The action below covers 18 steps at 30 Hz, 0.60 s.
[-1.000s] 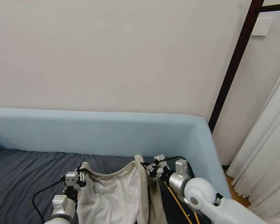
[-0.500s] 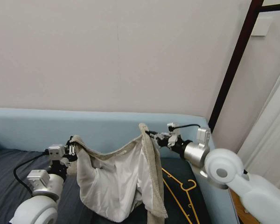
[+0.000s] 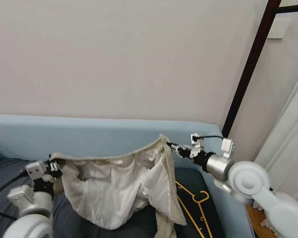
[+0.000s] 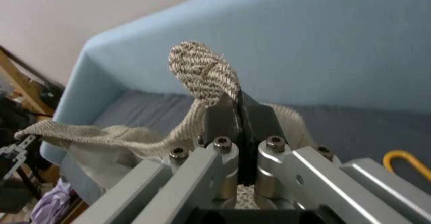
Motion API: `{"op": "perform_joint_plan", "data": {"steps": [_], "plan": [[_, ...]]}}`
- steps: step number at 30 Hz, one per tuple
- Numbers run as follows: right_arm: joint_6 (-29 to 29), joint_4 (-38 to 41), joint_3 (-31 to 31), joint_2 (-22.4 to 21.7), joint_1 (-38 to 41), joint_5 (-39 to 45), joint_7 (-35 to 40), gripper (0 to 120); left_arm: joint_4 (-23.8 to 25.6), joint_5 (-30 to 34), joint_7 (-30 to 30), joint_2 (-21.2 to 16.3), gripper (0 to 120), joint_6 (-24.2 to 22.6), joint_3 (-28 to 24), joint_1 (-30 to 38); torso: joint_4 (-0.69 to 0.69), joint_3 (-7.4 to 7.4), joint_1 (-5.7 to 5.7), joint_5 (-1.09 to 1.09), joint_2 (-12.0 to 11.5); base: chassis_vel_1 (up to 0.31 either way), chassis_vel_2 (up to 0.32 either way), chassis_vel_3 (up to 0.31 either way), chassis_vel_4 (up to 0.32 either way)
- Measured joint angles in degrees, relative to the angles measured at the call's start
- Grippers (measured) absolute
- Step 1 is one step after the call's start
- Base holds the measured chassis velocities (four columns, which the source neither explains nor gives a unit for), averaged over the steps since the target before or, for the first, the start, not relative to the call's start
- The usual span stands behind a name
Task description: Pick up the clothes from the sofa and hang them on the clothes hanger.
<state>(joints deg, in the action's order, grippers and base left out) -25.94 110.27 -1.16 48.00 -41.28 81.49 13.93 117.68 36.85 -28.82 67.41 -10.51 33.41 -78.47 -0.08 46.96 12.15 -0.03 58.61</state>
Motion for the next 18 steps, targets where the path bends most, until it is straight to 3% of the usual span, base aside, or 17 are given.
{"op": "perform_joint_plan", "data": {"steps": [7, 11, 18], "plan": [[1.23, -15.09, -5.06, 8.30, 0.92, -9.04, -3.41, 0, -12.33, -3.93, 2.15, 2.11, 0, 3.40, -9.06, 5.94, 0.00, 0.00, 0.00, -0.01, -0.01, 0.000, 0.000, 0.000, 0.000], [1.82, -21.56, -5.85, 11.49, 2.47, -12.55, -4.58, 0, -16.97, -4.64, 2.68, 1.49, 0, 5.02, -10.46, 9.43, 0.00, 0.01, 0.01, -0.02, -0.01, 0.000, 0.000, 0.000, 0.000], [3.32, -29.44, -6.05, 14.76, 3.93, -17.03, -5.95, 0, -19.28, -5.36, 3.17, -1.29, 0, 6.35, -10.35, 10.38, 0.02, 0.01, 0.01, -0.01, -0.01, 0.000, 0.000, 0.000, 0.000]]}}
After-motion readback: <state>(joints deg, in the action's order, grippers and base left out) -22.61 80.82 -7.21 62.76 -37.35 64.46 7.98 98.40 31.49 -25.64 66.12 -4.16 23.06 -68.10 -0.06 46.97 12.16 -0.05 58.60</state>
